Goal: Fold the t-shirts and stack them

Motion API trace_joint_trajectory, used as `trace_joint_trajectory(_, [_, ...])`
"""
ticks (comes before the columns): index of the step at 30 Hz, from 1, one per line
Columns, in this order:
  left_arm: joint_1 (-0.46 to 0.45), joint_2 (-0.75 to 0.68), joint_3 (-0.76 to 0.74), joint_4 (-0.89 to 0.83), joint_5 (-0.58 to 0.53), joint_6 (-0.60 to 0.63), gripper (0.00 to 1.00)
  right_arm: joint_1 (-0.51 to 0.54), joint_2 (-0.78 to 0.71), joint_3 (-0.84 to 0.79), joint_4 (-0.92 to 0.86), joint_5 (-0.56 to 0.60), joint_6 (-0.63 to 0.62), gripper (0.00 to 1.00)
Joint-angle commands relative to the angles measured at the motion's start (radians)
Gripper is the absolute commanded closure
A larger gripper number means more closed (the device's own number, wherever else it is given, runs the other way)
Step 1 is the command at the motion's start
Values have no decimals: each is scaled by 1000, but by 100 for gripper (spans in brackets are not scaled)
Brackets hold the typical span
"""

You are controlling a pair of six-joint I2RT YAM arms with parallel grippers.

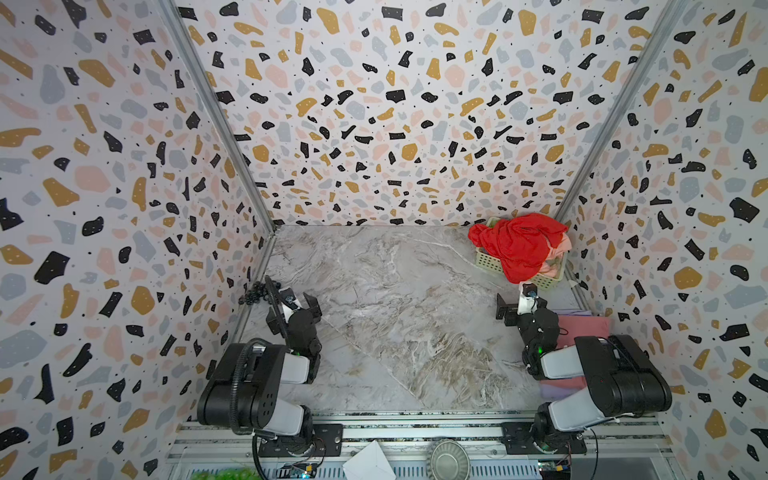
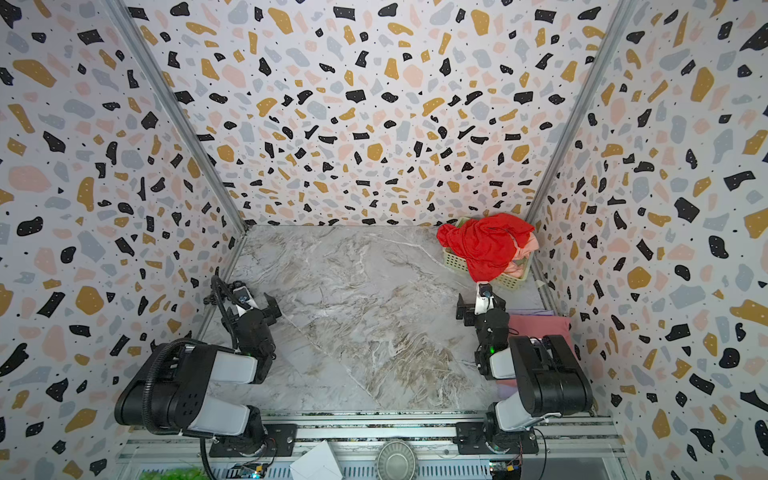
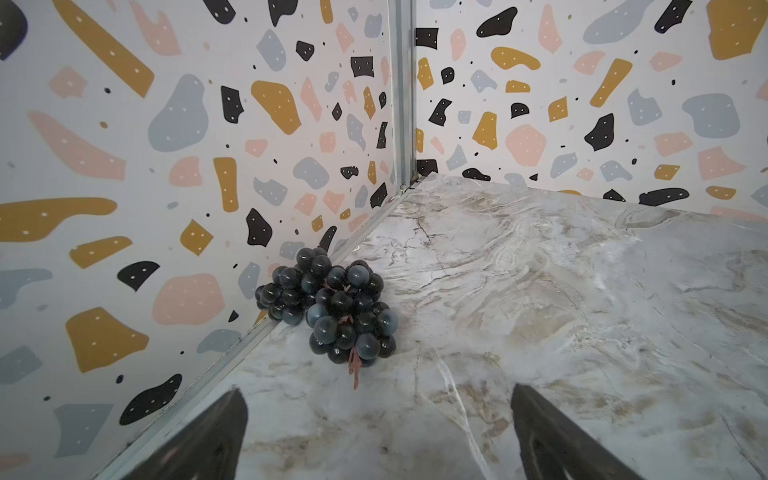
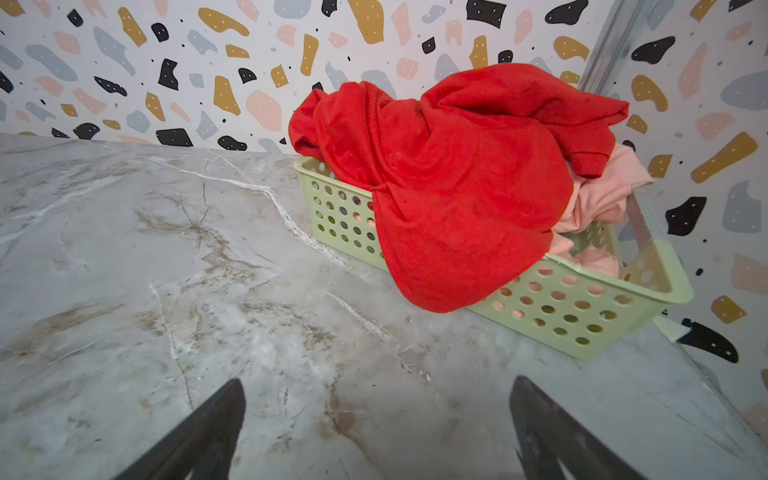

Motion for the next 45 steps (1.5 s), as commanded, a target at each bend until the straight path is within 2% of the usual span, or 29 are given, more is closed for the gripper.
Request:
trace_joint_trajectory(1, [0, -5, 14, 43, -20, 7, 0, 2, -13, 9, 17, 9, -11, 1])
trace_joint_trajectory(33, [0, -15, 9, 51, -20, 8, 1, 5, -26, 4, 28, -6, -17, 1])
trace_joint_trajectory(34, [0, -28, 14, 51, -20, 10, 1, 17, -62, 22, -47, -7, -38, 1])
trace_joint_trajectory(35, [0, -59, 30, 5, 2, 21, 1, 39, -107, 55, -138, 27, -48, 1])
trace_joint_trajectory(37, [0, -178, 127, -282, 62, 22, 1, 91, -222, 169, -434, 106, -23, 1])
trace_joint_trajectory(39, [0, -261, 233, -528, 80, -75, 0, 115, -314, 274, -667, 118, 66, 1])
trace_joint_trajectory(40, [0, -296, 280, -624, 130, -120, 1, 131, -358, 314, -758, 113, 120, 1])
trace_joint_trajectory(43, [-8, -388, 382, -855, 331, -297, 0, 181, -481, 354, -914, 4, 270, 1])
trace_joint_trajectory(45, [-25, -448, 408, -945, 479, -410, 0, 213, -552, 364, -997, -113, 378, 1])
